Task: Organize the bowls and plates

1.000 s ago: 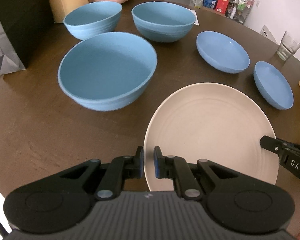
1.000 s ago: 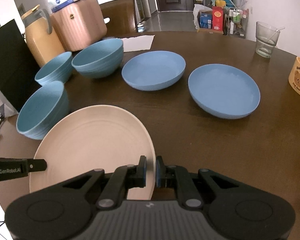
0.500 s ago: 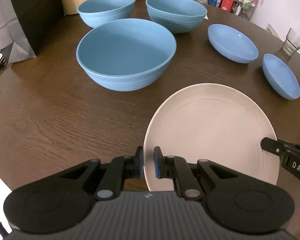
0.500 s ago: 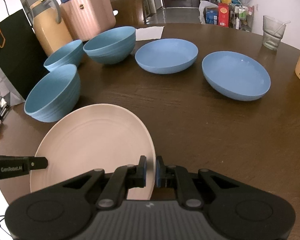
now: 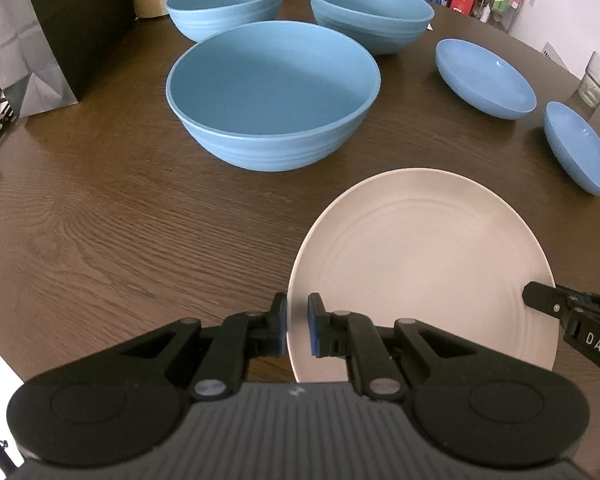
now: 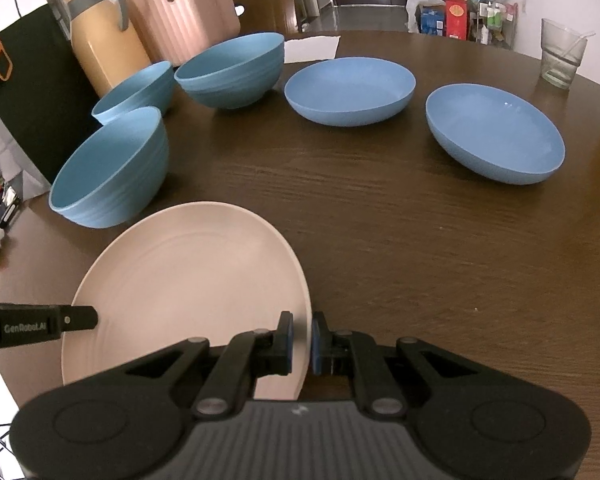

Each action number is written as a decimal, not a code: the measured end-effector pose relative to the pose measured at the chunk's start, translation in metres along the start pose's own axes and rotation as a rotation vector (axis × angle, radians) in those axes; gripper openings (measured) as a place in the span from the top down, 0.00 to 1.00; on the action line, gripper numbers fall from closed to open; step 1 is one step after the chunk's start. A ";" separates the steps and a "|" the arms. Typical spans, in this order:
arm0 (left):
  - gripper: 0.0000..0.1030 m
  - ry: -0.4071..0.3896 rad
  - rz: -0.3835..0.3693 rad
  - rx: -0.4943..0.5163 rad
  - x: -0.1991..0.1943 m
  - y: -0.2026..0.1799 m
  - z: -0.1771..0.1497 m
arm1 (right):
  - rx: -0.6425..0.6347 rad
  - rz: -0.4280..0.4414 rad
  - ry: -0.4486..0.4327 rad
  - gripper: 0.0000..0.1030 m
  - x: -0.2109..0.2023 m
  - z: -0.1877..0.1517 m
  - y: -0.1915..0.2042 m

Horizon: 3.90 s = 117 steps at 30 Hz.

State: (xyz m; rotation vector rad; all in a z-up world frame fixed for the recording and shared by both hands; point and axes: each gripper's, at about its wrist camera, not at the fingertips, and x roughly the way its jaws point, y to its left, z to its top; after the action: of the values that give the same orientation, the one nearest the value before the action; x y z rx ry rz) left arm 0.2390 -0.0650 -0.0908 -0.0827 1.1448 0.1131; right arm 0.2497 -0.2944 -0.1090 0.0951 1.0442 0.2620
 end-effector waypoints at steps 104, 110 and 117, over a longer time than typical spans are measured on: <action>0.01 -0.035 -0.123 0.047 0.022 -0.243 0.132 | 0.166 -0.241 -0.095 0.22 -0.011 0.128 -0.208; 0.19 0.012 -0.121 0.032 0.045 -0.256 0.140 | 0.205 -0.201 -0.072 0.45 0.006 0.132 -0.225; 0.40 0.034 -0.118 0.033 0.061 -0.268 0.148 | 0.210 -0.171 -0.053 0.69 0.021 0.140 -0.232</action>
State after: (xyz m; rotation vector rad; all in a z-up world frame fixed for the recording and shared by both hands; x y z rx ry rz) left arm 0.4333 -0.3097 -0.0834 -0.1232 1.1723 -0.0115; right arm 0.4198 -0.5062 -0.1032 0.1997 1.0184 -0.0051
